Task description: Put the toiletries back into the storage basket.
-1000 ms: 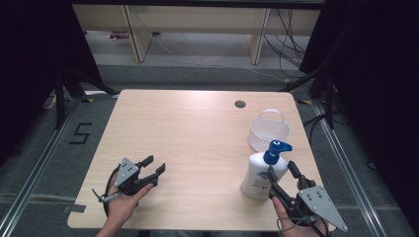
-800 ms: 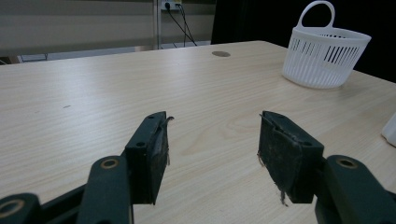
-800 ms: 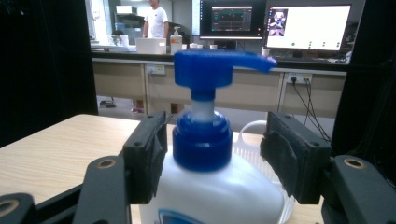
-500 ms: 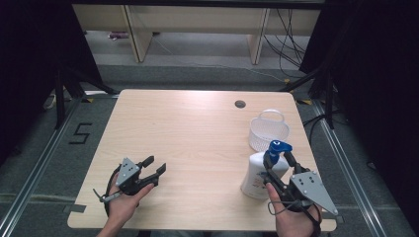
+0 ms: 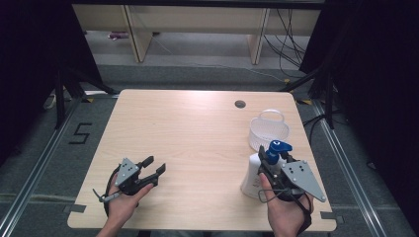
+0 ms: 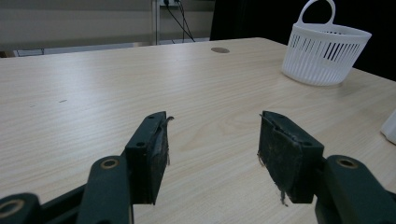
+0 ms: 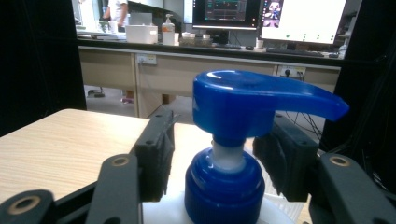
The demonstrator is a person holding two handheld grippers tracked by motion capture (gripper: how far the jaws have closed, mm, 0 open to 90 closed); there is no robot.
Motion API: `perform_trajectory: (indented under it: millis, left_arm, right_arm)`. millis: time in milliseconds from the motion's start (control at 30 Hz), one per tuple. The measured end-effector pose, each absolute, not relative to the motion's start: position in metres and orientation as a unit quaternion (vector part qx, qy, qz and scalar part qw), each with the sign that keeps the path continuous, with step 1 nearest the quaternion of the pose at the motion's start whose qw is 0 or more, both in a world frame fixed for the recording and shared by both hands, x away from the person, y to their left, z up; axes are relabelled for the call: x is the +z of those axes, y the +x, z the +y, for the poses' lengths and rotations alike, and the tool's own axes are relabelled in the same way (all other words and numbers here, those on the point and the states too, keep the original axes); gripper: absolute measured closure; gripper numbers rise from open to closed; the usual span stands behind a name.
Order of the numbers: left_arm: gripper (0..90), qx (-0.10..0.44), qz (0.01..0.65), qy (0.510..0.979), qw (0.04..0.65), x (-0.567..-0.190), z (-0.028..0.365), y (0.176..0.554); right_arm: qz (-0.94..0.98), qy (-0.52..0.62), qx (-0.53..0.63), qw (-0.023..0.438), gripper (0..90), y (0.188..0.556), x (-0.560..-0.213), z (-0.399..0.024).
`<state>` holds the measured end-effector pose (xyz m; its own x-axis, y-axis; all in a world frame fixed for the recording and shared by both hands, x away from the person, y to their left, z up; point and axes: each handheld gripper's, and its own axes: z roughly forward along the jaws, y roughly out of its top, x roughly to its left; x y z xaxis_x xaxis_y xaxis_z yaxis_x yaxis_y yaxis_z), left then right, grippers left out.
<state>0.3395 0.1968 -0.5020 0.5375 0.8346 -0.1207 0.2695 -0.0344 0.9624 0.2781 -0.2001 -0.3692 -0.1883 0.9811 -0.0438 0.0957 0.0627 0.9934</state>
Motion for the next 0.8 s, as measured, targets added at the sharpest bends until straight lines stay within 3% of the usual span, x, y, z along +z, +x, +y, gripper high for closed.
perform_trajectory:
  millis: [200, 800]
  left_arm:
    - [41.9, 0.249, 0.411, 0.673, 0.562, -0.503, 0.198, 0.34]
    - [42.0, 0.248, 0.415, 0.667, 0.568, -0.504, 0.202, 0.342]
  right_arm:
    - [0.572, 0.476, 0.504, 0.439, 59.8, 0.279, -0.365, -0.2]
    - [0.578, 0.48, 0.509, 0.42, 60.4, 0.285, -0.356, -0.207]
